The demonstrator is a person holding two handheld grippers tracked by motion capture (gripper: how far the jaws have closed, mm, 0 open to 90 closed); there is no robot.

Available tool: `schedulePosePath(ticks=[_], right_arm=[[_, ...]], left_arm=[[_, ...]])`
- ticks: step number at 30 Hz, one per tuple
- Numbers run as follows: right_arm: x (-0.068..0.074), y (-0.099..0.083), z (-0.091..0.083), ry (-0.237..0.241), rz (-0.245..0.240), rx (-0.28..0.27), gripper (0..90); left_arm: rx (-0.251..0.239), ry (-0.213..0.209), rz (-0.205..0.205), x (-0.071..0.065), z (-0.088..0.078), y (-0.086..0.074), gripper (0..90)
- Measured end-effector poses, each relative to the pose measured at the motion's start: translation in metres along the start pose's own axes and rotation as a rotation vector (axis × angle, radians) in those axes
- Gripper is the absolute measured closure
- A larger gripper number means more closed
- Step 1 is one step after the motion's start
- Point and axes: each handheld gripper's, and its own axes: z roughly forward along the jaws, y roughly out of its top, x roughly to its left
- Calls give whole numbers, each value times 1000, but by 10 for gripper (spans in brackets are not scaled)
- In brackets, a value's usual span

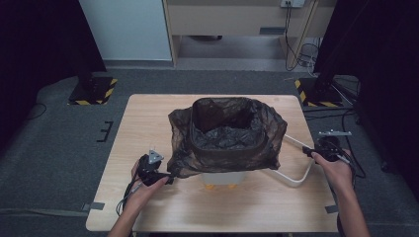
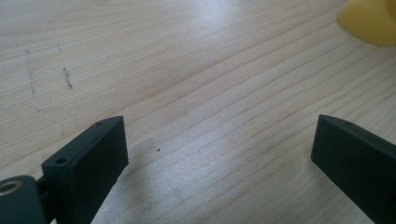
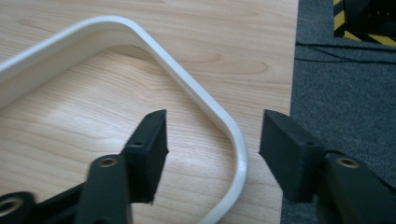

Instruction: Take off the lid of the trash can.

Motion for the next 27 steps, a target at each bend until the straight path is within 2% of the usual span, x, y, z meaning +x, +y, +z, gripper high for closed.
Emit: schedulePosePath(ticks=[2,4,5,7,9,11,13,15,16,19,23,27], right_arm=[[4,2,-5,10,-25,-16,345],[10,5,-9,40,-28,-24,292],[10,5,-9,40,-28,-24,292],[17,7,-11,71,-67,-27,245],[23,9,-13,101,-86,-22,218],[29,11,-15,101,-105,-30,167],[33,12,-17,116,-115,-29,162],[37,14,-22,131,-136,-40,137],[37,14,-22,131,-136,-40,137],[43,19,-32,137,-165,-43,111],[43,23,-38,122,-170,-41,109],[47,26,-42,146,-180,-49,102]], left_arm=[[-9,-7,10,-3,-5,1,33],[-30,-19,11,-5,-11,3,34],[-30,-19,11,-5,-11,3,35],[-50,-30,12,-8,-18,6,36],[-71,-41,3,-12,-26,9,36],[-88,-52,7,-15,-32,12,36],[-119,-66,7,-20,-41,18,34],[-136,-90,33,-28,-52,22,32],[-136,-90,33,-28,-52,22,32],[-166,-118,32,-33,-66,24,27],[-193,-145,37,-40,-84,25,27],[-223,-179,36,-44,-98,30,27]])
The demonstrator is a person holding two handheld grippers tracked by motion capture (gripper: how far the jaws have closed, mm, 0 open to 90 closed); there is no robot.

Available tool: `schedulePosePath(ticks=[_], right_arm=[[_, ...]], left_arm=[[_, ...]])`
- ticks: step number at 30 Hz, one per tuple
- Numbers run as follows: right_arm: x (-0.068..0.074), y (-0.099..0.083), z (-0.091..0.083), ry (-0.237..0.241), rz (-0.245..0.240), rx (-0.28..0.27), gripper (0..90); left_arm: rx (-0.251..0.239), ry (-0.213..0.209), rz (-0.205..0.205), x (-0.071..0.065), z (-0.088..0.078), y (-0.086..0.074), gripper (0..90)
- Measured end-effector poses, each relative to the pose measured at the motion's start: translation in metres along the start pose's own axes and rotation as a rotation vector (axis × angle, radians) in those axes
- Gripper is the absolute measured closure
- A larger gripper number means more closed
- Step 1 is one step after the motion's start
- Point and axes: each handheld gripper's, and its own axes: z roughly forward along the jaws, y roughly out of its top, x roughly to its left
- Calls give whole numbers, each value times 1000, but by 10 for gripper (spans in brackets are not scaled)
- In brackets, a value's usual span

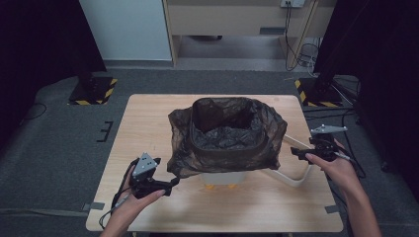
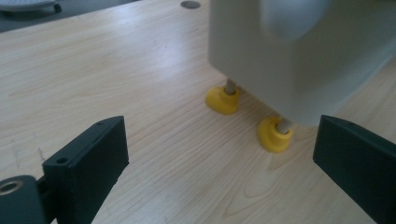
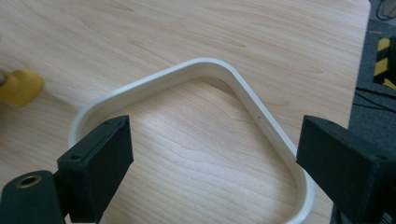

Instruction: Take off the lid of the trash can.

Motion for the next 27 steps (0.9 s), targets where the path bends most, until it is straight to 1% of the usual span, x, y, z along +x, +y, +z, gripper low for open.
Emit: schedulePosePath(ticks=[1,2,3,4,5,8,10,11,12,14,16,18,20,21,22,24,25,27], right_arm=[[2,1,-1,6,-5,4,101],[3,3,-2,11,-12,5,100],[5,4,-2,13,-16,4,96],[6,5,-3,16,-31,3,92],[8,7,-4,22,-29,3,92],[12,12,-5,23,-48,1,93],[14,15,-6,20,-53,3,99],[15,16,-6,23,-55,3,101],[15,17,-6,27,-57,3,103],[17,19,-6,28,-64,3,107],[18,20,-7,31,-74,-3,114],[21,22,-8,35,-77,-6,122],[22,25,-10,34,-91,-15,136],[24,26,-11,37,-97,-19,144],[26,28,-13,41,-100,-23,153],[29,32,-15,54,-118,-36,164],[31,34,-17,58,-126,-44,170],[35,39,-21,66,-142,-59,181]], left_arm=[[7,-4,-14,-2,-3,1,27],[2,-13,-14,-3,-5,4,27],[-6,-18,-12,-4,-8,6,27],[-12,-19,-10,-6,-10,9,27],[-20,-23,-7,-7,-12,12,27],[-32,-38,1,-11,-18,18,27],[-40,-61,7,-15,-21,23,27],[-43,-67,9,-16,-22,24,27],[-40,-70,18,-19,-23,26,27],[-49,-88,43,-23,-25,30,26],[-52,-94,54,-25,-25,34,25],[-67,-97,53,-27,-25,38,27],[-91,-119,50,-28,-24,43,27],[-101,-125,56,-28,-24,45,28],[-116,-120,62,-27,-24,48,34],[-130,-112,56,-26,-24,51,75],[-141,-109,61,-25,-24,54,90],[-154,-101,72,-24,-24,57,172]])
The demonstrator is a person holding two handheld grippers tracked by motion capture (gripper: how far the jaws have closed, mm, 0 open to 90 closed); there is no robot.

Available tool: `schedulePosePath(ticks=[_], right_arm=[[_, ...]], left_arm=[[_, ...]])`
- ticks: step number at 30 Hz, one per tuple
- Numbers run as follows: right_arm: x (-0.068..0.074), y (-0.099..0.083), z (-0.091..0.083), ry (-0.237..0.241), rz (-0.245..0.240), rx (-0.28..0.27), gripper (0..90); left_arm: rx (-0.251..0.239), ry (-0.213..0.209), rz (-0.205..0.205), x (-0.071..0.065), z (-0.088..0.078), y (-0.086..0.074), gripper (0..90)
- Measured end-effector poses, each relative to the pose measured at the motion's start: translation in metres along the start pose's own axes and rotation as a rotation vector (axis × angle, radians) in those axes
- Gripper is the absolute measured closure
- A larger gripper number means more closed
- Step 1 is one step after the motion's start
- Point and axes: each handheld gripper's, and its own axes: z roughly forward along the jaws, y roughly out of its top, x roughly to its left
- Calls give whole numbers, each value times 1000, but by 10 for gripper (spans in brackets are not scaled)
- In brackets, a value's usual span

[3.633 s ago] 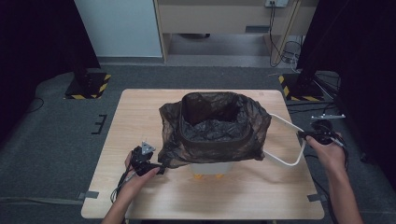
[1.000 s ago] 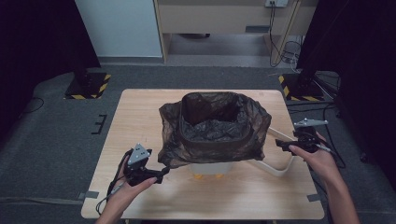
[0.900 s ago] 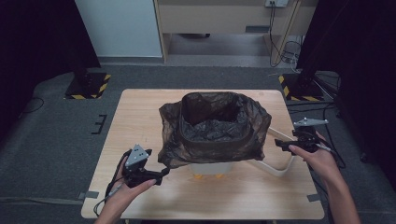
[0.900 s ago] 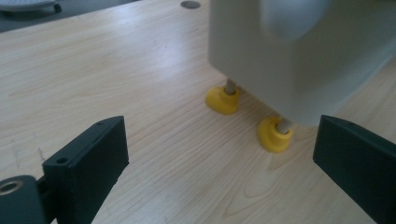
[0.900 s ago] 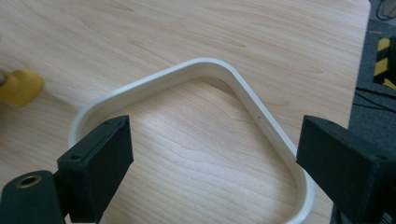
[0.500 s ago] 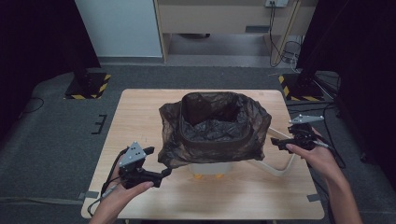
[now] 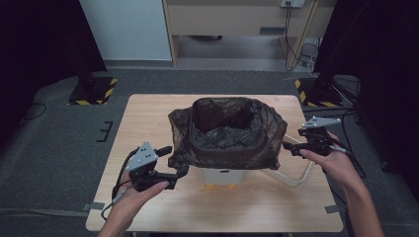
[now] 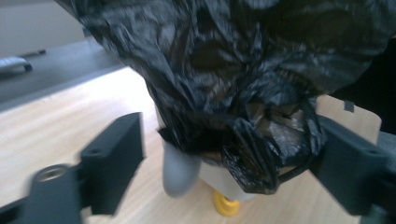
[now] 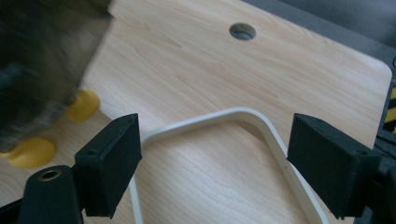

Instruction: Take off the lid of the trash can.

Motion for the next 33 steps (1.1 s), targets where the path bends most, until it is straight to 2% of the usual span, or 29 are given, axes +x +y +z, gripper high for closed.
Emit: schedulePosePath(ticks=[5,11,15,17,27,33], right_arm=[[7,14,-7,12,-33,-38,190],[19,28,-13,19,-87,-59,192],[26,35,-17,31,-123,-81,201],[30,39,-19,51,-122,-96,205],[39,54,-27,54,-164,-179,165],[44,58,-33,74,-194,-233,237]], left_arm=[[-22,9,30,2,2,6,335],[-48,24,97,3,5,16,566],[-58,23,107,4,6,19,696],[-58,16,111,2,6,21,721],[-57,4,126,-4,4,23,711],[-67,0,129,-6,3,26,709]])
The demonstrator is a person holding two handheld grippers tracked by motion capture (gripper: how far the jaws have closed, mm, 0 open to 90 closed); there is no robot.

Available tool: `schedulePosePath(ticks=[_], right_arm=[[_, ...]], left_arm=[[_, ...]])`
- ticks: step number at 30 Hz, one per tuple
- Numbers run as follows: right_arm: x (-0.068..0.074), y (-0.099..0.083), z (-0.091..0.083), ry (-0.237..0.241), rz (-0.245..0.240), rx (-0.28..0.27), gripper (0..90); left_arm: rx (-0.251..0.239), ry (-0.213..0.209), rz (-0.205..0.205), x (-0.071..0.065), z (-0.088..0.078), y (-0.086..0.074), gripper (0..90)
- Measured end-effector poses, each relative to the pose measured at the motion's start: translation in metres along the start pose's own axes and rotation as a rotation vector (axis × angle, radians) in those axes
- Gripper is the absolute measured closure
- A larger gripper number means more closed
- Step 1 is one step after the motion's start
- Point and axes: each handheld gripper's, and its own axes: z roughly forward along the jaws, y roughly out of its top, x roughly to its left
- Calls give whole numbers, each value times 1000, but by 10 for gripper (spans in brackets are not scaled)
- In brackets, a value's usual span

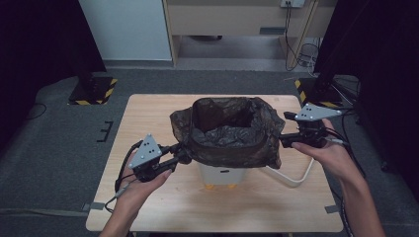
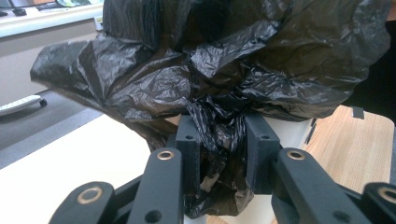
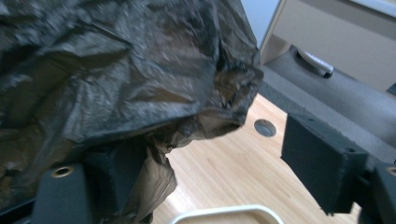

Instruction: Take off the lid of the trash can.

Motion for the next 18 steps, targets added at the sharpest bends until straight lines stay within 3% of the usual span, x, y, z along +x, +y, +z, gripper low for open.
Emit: schedulePosePath(ticks=[12,14,18], right_arm=[[-8,17,19,-1,-30,9,211],[-6,19,21,6,-49,-3,246],[-2,25,22,21,-96,-29,426]], left_arm=[[-8,4,-3,7,2,6,723],[-12,1,-3,7,3,8,723],[-17,0,2,8,4,12,729]])
